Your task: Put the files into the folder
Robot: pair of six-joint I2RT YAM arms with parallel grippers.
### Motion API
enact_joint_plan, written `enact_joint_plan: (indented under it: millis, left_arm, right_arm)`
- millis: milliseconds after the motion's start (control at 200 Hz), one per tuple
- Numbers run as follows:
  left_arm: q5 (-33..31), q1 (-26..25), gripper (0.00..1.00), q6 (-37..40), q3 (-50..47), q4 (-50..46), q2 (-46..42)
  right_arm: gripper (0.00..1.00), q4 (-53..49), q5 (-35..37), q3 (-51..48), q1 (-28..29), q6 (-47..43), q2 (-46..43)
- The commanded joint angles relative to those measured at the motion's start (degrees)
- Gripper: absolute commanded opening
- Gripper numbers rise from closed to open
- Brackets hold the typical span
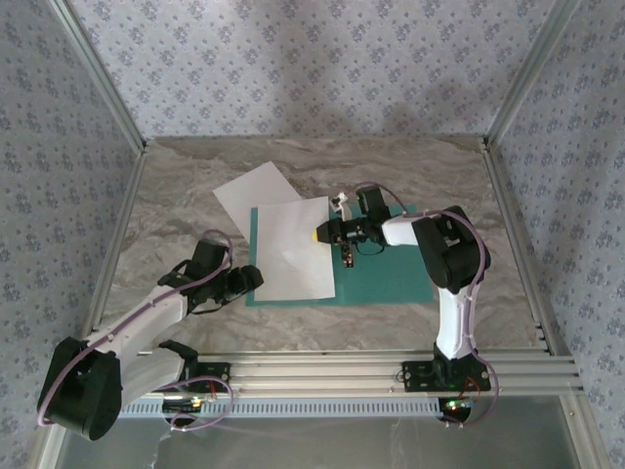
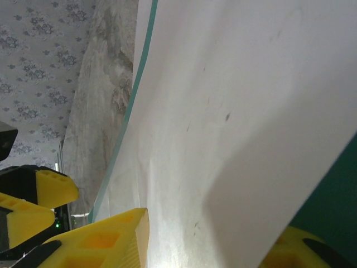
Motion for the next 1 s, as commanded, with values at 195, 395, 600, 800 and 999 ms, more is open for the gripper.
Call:
enact_joint_plan:
  millis: [195,395,600,800,999]
  left_arm:
    - [-0.37,-0.26,0.67,0.75,1.36,-1.70,-0.67]
    - [-0.45,-0.27,0.67,0.80,1.51,-2.15,-1.03]
    - [-0.37,-0.19,0.67,0.89,1.49,-2.16,-0.94]
    - [-0.35,-0.27,0.67,0.82,1.26,-2.11,-1.34]
    - [-0.54,-0.27,0.67,0.72,0.58,-2.33,-2.25]
  right_arm:
    - [0.36,-3.60,1.33,4.88,0.04,-0.26,2.68]
    - [0.36,-10.72,6.09,6.35,1.03,-0.03,2.09]
    - [0.34,-16.60,13.12,6.66,2.76,-1.70,0.65]
    - [0.31,-18.76,16.84,9.30,3.95,-2.15,0.56]
    - [0.30,-21.17,20.19,9.87,4.83,-3.12,-0.35]
